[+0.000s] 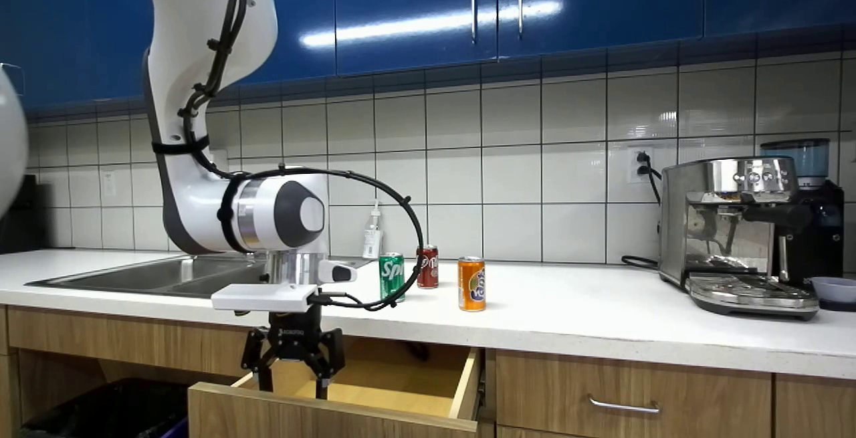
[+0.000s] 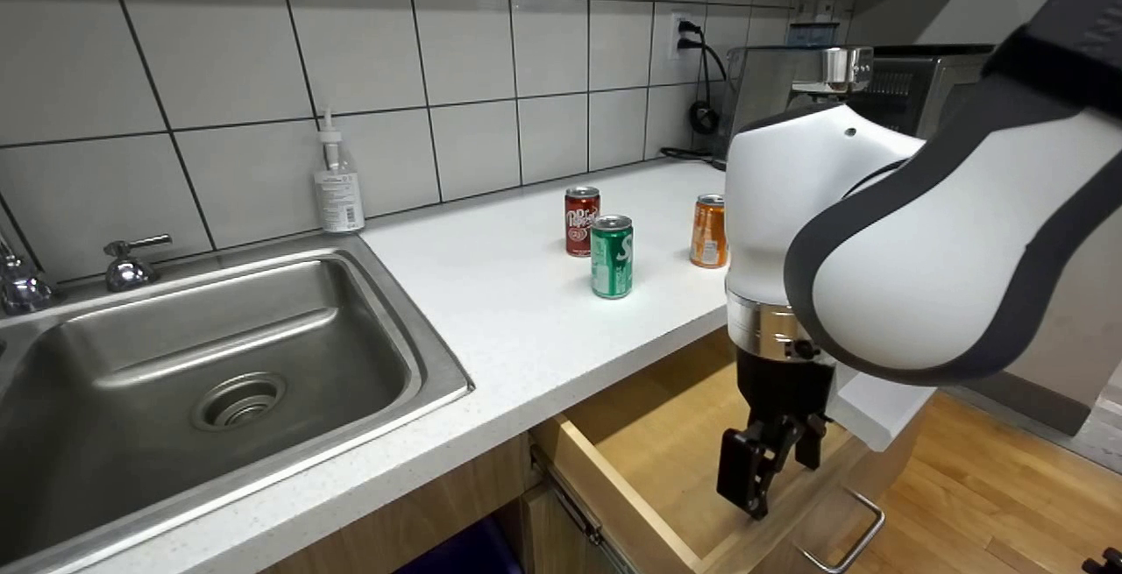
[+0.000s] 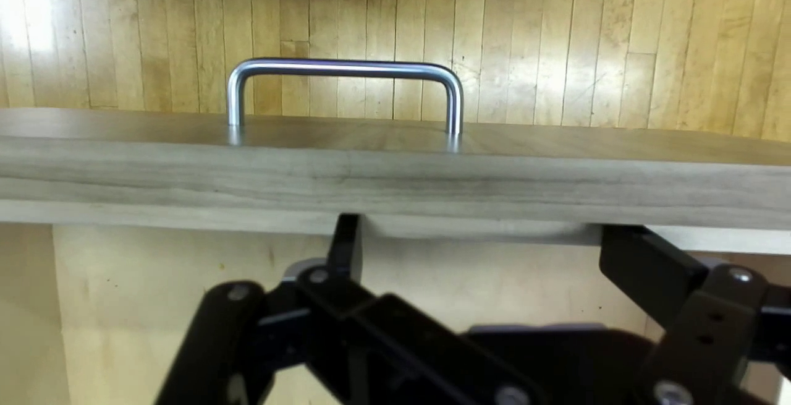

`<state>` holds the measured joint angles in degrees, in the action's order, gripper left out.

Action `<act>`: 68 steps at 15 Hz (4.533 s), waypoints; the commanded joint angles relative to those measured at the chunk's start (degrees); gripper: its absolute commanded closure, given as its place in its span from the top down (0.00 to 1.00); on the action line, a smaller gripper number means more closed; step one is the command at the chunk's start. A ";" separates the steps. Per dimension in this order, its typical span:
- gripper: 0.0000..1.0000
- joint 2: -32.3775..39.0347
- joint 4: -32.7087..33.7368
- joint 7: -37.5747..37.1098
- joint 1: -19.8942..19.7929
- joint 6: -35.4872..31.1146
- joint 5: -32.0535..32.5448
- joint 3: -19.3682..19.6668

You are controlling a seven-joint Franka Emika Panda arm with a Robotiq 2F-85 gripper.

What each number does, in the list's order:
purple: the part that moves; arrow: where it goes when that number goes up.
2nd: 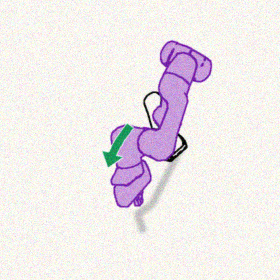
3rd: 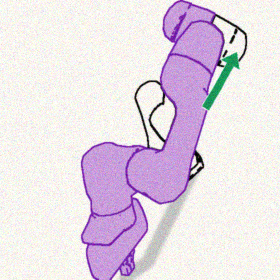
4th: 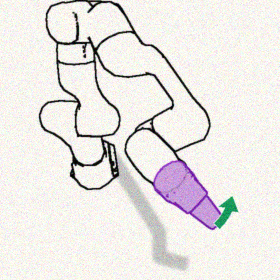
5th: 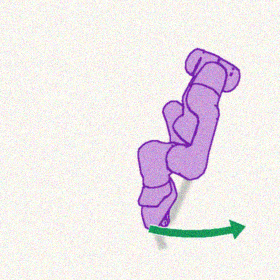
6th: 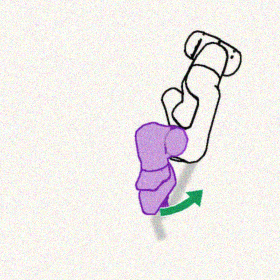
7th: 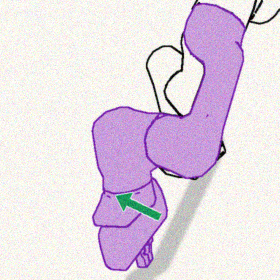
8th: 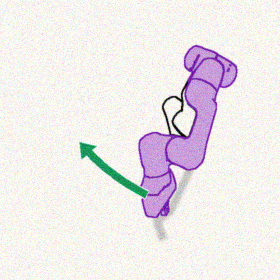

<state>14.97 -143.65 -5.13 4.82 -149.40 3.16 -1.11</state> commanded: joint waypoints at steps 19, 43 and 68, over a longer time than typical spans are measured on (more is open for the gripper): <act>1.00 -8.19 1.58 -4.96 1.34 7.94 2.10 -0.53; 1.00 -8.22 13.60 -3.92 -1.63 6.60 3.54 2.17; 1.00 -2.80 20.58 -3.40 -2.17 5.14 3.11 2.96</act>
<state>12.18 -123.13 -8.54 2.99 -144.37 6.21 2.17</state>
